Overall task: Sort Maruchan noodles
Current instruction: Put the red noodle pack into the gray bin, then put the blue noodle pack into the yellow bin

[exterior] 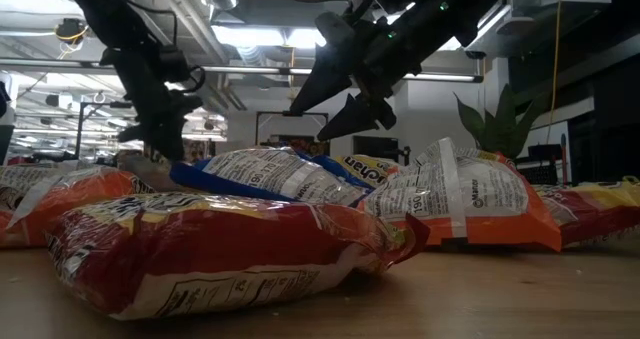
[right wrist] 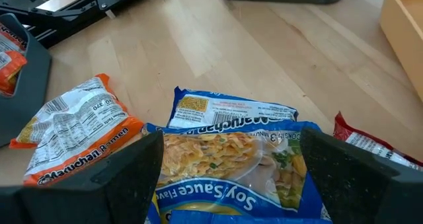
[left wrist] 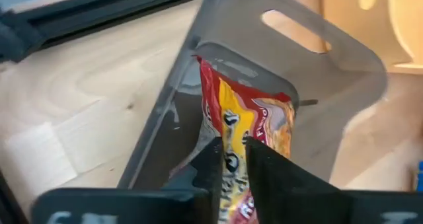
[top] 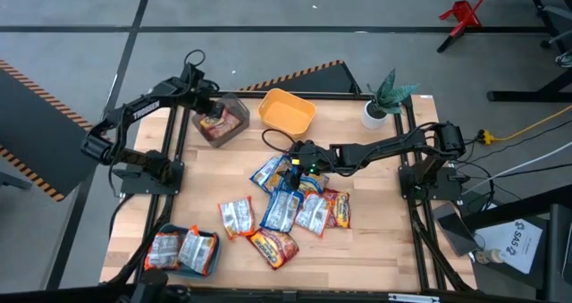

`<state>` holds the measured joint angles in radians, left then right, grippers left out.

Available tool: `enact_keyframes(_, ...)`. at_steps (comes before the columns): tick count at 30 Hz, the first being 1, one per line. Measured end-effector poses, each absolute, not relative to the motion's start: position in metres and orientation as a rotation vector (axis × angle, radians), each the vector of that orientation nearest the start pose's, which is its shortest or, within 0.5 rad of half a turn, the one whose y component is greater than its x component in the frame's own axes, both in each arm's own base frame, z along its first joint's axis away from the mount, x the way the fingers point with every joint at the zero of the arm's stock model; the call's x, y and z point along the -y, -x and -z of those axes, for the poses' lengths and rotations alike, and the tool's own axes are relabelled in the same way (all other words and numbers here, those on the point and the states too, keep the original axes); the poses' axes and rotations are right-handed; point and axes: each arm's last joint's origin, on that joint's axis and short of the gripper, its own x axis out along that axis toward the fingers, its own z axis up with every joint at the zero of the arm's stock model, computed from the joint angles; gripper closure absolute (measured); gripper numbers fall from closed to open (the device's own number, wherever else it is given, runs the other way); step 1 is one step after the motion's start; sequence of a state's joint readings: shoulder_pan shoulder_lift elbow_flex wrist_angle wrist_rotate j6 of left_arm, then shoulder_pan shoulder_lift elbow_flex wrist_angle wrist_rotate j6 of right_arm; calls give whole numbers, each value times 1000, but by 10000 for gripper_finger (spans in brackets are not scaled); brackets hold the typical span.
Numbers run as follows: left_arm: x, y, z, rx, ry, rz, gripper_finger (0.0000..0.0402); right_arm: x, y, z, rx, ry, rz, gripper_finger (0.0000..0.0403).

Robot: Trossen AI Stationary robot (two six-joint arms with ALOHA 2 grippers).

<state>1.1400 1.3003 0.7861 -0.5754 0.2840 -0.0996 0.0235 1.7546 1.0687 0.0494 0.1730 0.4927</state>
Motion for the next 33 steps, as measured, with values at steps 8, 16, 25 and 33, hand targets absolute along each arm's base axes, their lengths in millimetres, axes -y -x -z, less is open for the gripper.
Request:
enact_keyframes(8, -211, -109, -210, -817, 799, -753, 264, -4, -373, -197, -584, -412, 297, 63)
enact_keyframes(16, -210, -124, -248, -714, 856, -521, 251, -4, -371, -195, -616, -399, 303, 63)
enact_keyframes(25, -160, -196, -288, -622, 729, -176, 250, 10, -354, -189, -812, -362, 340, 63)
enact_keyframes(33, -105, -245, -302, -542, 647, -26, 250, 38, -321, -210, -1001, -258, 191, 63)
